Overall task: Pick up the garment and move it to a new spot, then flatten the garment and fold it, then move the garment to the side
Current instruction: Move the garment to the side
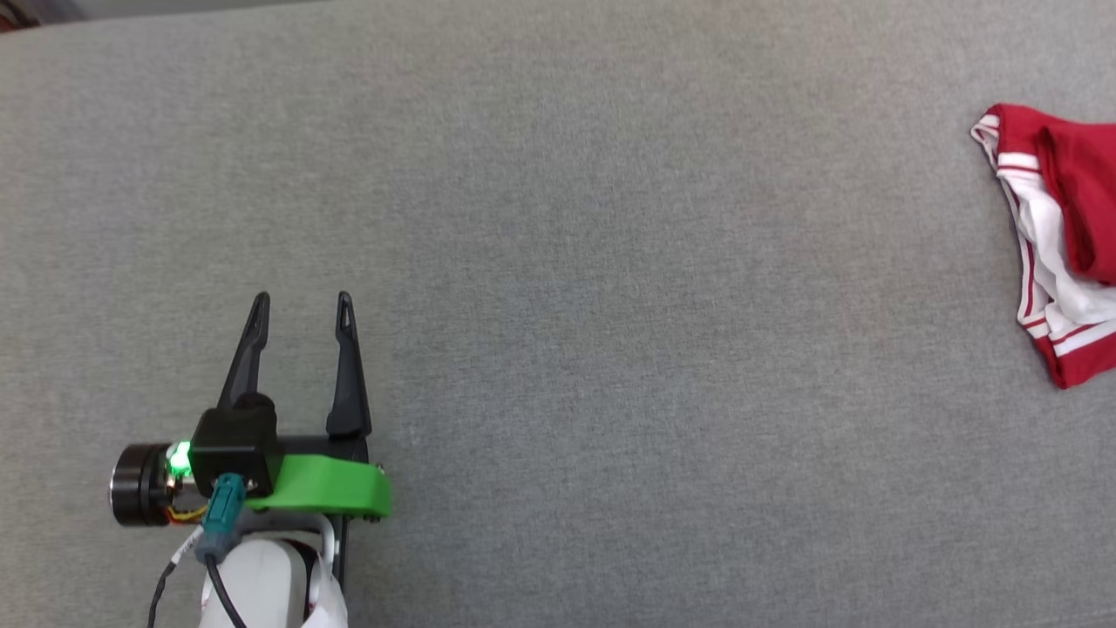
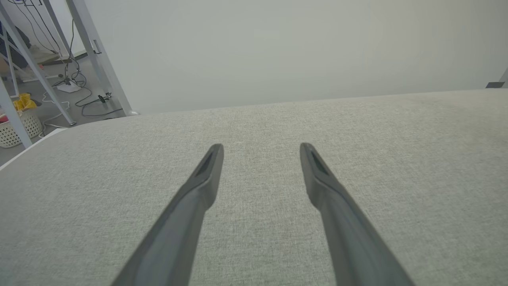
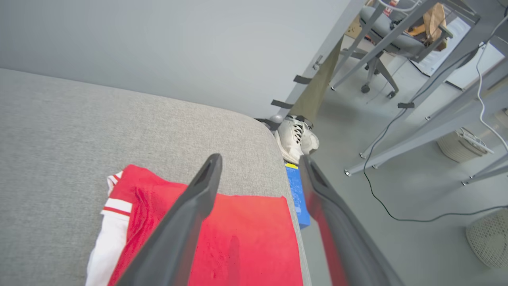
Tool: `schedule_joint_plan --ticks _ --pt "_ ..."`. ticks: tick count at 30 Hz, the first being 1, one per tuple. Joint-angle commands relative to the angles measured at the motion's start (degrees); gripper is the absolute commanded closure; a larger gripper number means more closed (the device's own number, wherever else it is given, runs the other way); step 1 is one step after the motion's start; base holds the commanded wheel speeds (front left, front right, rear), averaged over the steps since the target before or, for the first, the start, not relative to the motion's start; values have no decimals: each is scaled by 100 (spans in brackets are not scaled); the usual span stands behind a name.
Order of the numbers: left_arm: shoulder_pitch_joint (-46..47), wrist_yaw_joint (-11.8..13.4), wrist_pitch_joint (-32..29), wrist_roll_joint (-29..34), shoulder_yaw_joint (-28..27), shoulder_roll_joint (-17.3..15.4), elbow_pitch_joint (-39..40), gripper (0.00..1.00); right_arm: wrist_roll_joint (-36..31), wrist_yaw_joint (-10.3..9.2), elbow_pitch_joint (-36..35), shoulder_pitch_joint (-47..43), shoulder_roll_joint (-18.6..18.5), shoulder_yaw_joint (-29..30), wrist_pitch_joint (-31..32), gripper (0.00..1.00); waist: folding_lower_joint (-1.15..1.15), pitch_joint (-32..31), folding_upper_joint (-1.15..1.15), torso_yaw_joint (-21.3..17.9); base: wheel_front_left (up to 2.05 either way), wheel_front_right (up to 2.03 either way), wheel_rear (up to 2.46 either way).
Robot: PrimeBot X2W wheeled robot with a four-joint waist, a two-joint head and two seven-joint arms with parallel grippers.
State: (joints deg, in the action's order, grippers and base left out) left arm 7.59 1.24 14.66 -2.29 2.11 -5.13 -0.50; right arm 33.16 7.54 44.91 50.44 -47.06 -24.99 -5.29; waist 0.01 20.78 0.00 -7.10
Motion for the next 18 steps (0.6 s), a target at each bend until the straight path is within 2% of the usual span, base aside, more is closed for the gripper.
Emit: schedule_joint_plan --ticks 1,5,9,14,18 --pt "-112 34 34 -63 -26 27 -27 0 -121 -5 -123 -151 125 88 -257 0 -1 -423 0 198 0 0 0" --pt "-274 44 34 -122 -60 66 -72 0 -417 -5 -465 -436 454 592 -806 0 -1 -681 0 346 0 0 0" --pt "-383 17 34 -155 -82 90 -127 0 -852 -5 -1041 -876 915 1324 -955 0 -1 -891 0 495 0 0 0" --pt "-433 -30 34 -194 -94 120 -212 0 -1529 -5 -2418 -1778 1835 2392 -968 0 -1 -1084 0 672 0 0 0" --pt "-437 -62 34 -211 -77 142 -274 0 -1863 -5 -3362 -2525 2536 2746 -969 0 -1 -1206 0 784 0 0 0"
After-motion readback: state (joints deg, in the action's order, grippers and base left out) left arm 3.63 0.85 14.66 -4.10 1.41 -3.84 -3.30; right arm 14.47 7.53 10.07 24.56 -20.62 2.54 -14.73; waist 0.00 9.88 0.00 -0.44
